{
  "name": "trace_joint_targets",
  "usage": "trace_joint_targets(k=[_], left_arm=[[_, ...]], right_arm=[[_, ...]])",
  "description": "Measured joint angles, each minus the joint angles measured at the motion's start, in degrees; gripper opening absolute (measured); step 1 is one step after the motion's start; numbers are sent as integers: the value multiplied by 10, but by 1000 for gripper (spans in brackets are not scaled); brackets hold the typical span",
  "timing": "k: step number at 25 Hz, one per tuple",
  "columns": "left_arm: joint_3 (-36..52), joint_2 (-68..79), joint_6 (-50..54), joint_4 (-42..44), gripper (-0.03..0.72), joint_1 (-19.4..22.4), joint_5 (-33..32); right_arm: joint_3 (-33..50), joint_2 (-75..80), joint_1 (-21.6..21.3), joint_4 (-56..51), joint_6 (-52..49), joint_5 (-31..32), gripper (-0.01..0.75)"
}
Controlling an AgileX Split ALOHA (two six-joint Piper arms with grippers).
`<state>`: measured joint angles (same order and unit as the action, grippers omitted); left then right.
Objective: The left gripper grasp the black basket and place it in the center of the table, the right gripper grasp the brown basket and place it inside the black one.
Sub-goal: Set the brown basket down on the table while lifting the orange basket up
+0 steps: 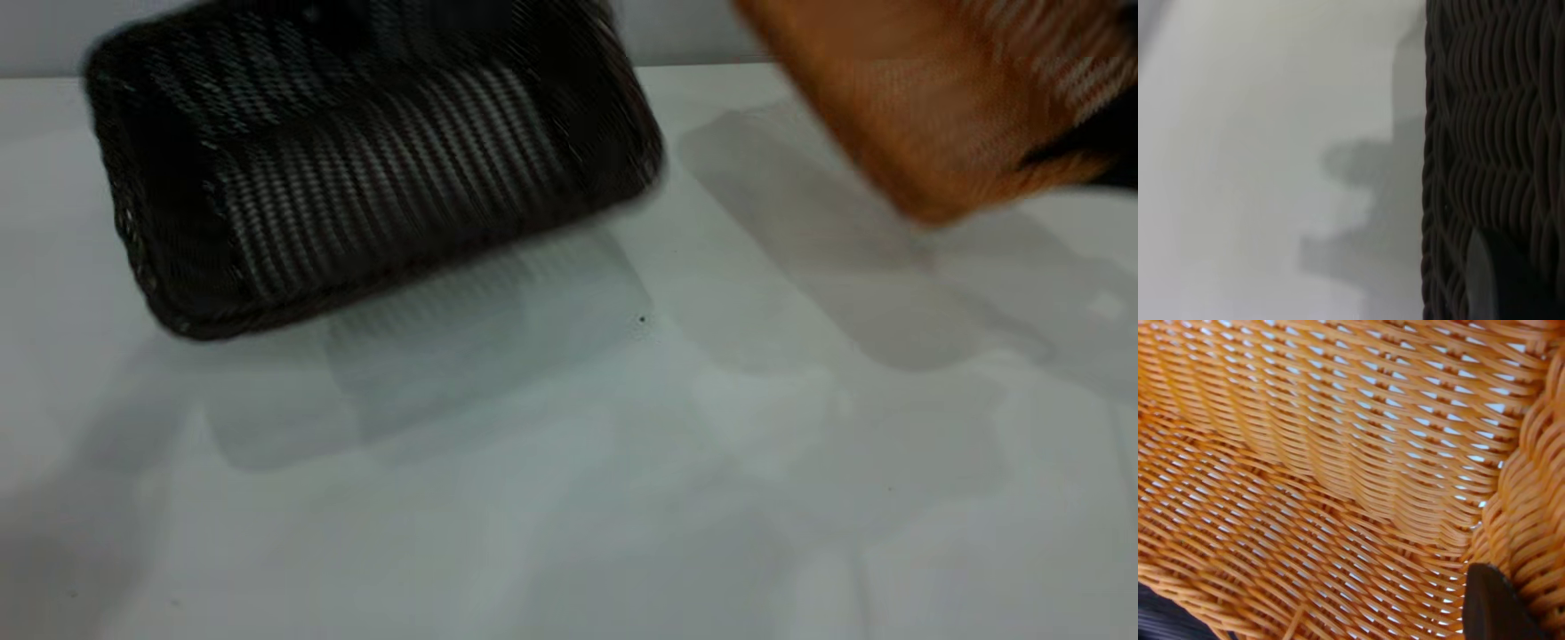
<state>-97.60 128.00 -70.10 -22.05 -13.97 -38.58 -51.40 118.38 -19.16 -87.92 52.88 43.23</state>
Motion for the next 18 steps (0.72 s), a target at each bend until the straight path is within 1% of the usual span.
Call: trace_joint_targets(k=[3, 5, 8, 12, 14, 17, 18], left_arm=[[0, 19, -107, -52, 76, -32, -28], [0, 35, -141, -57, 76, -56, -29], [0, 61, -154, -60, 77, -92, -11], [0, 85, -156, -61, 97, -131, 21], [0, 87, -155, -63, 141, -143, 23], [0, 87, -154, -70, 285, -152, 37], [0, 87, -151, -70, 344, -153, 41]], right_arm=[[-36, 0, -31, 58, -16, 72, 76], [-58, 0, -48, 84, -26, 111, 76], [-83, 0, -67, 90, -33, 156, 76], [-95, 0, -71, 97, -41, 185, 76], [-95, -3, -71, 114, -47, 191, 76], [-95, -11, -71, 145, -61, 195, 76], [-95, -15, -71, 155, -68, 197, 76]])
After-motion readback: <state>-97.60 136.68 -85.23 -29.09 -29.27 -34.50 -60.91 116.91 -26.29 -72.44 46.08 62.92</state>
